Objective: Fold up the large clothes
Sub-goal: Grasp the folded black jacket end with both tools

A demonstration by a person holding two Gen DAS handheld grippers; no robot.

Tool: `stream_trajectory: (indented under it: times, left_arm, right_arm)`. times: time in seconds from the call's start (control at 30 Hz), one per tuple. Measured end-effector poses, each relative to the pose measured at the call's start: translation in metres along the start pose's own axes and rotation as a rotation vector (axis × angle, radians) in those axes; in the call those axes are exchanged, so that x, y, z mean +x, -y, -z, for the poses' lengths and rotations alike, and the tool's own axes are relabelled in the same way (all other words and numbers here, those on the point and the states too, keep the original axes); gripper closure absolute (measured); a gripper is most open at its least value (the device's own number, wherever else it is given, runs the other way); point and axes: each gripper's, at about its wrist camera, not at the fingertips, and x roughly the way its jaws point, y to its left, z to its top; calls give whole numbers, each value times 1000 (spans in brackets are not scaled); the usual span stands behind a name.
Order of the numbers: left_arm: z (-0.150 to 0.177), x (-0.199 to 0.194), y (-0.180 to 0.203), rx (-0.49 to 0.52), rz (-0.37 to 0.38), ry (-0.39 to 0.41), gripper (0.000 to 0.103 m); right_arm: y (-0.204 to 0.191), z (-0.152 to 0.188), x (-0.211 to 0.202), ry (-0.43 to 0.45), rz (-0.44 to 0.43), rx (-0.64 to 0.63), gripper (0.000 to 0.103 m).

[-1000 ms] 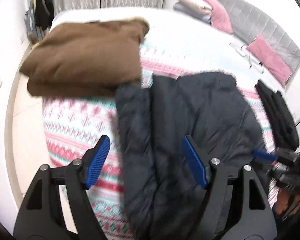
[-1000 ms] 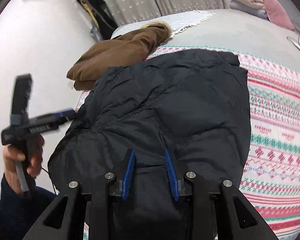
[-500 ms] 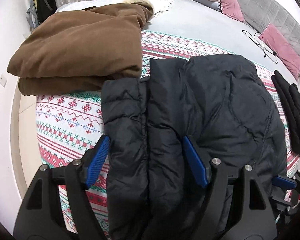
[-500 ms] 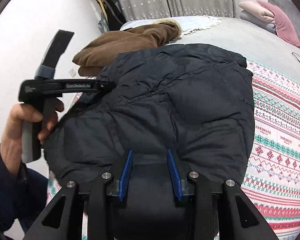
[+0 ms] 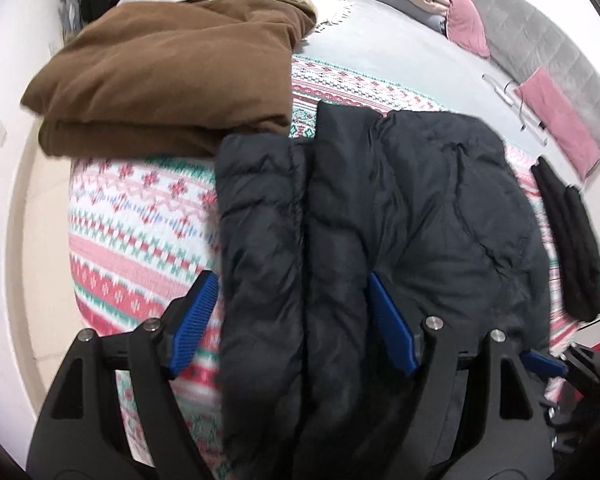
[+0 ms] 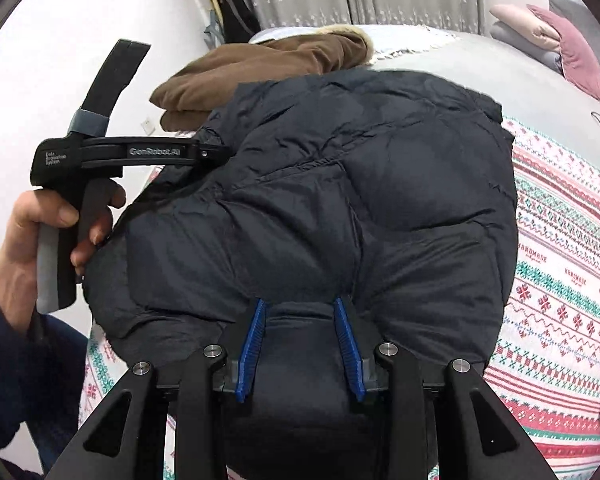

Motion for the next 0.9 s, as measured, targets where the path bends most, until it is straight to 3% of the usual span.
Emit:
stream_trajectory:
  times: [0.17, 0.23, 0.47, 0.53, 0.67, 0.9]
  left_arm:
    - [26, -17, -9, 10, 28, -1, 25]
    - [36, -21, -11, 18, 42, -3, 25]
    - [56, -34, -33, -40, 126, -23, 25]
    - [60, -35, -40, -78, 181, -52, 25]
    - [72, -23, -55, -193, 365, -154, 25]
    - [89, -24, -56, -203, 377, -165, 21]
  right_arm:
    - [11, 9, -25, 61, -6, 24, 47]
    - [22, 13, -33, 76, 14, 52, 44]
    - [70, 28, -44, 69, -84, 264, 40]
    - [80, 33, -43, 54, -118, 309, 39]
    - [90, 41, -42, 42, -165, 374, 38]
    - [95, 44, -42, 42, -195, 425, 36]
